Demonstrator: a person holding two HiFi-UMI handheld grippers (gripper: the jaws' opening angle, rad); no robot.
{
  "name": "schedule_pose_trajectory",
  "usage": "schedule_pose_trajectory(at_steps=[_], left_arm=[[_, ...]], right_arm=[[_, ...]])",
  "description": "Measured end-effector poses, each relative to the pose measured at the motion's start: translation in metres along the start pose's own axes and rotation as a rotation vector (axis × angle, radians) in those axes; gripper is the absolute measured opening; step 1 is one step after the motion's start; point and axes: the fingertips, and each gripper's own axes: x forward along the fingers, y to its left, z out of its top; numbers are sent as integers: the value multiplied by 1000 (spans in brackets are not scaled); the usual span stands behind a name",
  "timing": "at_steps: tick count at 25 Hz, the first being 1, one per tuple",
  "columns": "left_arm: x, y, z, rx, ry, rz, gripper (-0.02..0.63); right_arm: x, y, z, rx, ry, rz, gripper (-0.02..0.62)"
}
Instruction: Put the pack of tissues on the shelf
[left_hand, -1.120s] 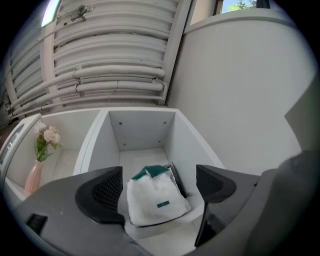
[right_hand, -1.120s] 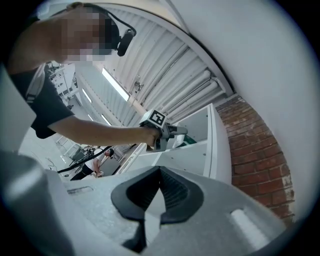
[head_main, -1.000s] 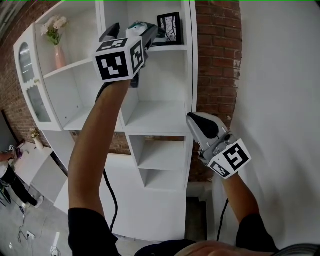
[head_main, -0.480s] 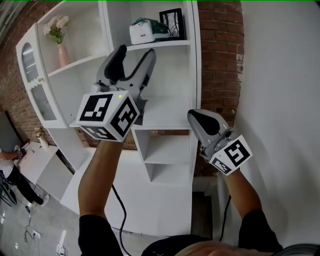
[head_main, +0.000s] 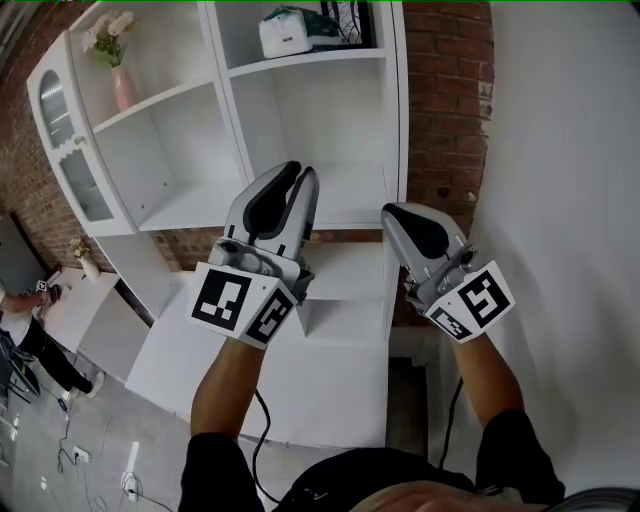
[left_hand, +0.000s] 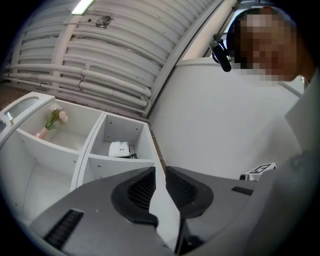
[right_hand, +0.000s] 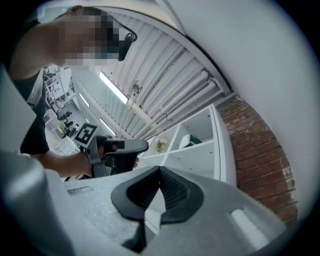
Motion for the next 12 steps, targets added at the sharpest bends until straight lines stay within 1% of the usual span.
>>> schedule_pose_trajectory(at_steps=[3, 8, 10, 12], left_arm=[[-17, -13, -13, -38, -3, -5, 30], [-47, -34, -47, -83, 19, 5, -2], [-59, -44, -59, -107, 36, -12, -2], [-70, -54, -68, -137, 51, -41, -2]], right_arm=[[-7, 10, -1, 26, -6, -8, 2], [-24, 29, -19, 112, 2, -24, 2], [-31, 38, -27, 121, 17, -30, 2], [-38, 45, -37, 100, 45, -42, 2]])
